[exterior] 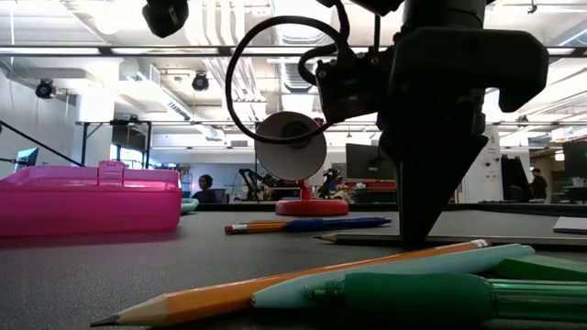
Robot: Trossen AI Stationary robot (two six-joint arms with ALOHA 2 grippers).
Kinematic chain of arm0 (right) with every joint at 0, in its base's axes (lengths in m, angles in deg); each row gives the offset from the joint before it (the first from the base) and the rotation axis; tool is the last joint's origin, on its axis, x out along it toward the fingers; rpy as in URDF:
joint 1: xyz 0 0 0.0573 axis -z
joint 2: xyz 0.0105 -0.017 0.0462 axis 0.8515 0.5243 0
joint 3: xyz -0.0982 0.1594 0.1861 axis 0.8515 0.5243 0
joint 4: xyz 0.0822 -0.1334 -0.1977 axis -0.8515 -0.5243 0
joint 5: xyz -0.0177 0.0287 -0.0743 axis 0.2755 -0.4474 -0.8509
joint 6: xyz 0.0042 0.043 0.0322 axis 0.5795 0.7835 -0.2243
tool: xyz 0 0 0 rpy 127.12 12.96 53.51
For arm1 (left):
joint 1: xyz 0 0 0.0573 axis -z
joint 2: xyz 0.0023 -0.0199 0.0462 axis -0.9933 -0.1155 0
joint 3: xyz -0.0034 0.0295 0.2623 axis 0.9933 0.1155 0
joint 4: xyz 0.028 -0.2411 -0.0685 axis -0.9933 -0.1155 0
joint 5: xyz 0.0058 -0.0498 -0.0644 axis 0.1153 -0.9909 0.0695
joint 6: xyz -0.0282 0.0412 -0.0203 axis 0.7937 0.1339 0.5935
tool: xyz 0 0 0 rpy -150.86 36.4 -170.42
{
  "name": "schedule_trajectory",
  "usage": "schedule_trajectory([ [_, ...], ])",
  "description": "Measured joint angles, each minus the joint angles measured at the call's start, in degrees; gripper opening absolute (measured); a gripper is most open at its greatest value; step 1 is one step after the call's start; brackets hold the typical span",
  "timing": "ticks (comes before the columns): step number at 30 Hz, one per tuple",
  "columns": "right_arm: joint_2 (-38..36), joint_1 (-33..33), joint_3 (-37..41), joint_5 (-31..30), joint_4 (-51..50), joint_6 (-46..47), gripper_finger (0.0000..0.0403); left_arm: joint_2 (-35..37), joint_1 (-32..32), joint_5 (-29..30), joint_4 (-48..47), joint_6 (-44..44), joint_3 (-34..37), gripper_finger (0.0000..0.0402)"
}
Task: Pack school essentials
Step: Put the dark blue pencil into the red supply box
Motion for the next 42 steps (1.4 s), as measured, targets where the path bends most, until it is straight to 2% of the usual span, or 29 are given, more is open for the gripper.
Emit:
schedule_trajectory([
  [5, -2.4, -0.1, 0.0, -0.2, -0.1, -0.2, 0.0011, -0.1, 0.0, 0.3, 0.0, 0.2, 0.0, 0.0137],
  [12, -10.2, -0.1, 0.6, -2.0, -1.2, 1.4, 0.001, -0.2, 0.0, 0.3, 0.0, 0.3, 0.0, 0.0137],
  [21, -19.9, 0.5, 0.5, -10.4, -0.5, 4.5, 0.0009, -1.0, 0.0, 0.2, 0.8, 0.1, 0.1, 0.0137],
  [27, -25.7, 2.0, 0.1, -20.2, 1.5, 3.9, 0.0009, -4.4, 0.0, 0.1, 3.2, -3.0, 0.7, 0.0137],
  [34, -31.5, 5.3, 0.1, -32.8, 10.4, -4.0, 0.0009, -8.6, 0.0, -0.1, 13.5, -6.3, 0.7, 0.0137],
  [39, -34.2, 7.3, 0.1, -37.3, 17.5, -12.5, 0.0009, -10.3, 0.0, 1.1, 20.3, -7.6, 0.7, 0.0137],
  [42, -35.4, 8.5, 0.1, -38.1, 22.1, -17.1, 0.0009, -11.1, 0.0, 5.1, 23.7, -7.7, 0.7, 0.0137],
])
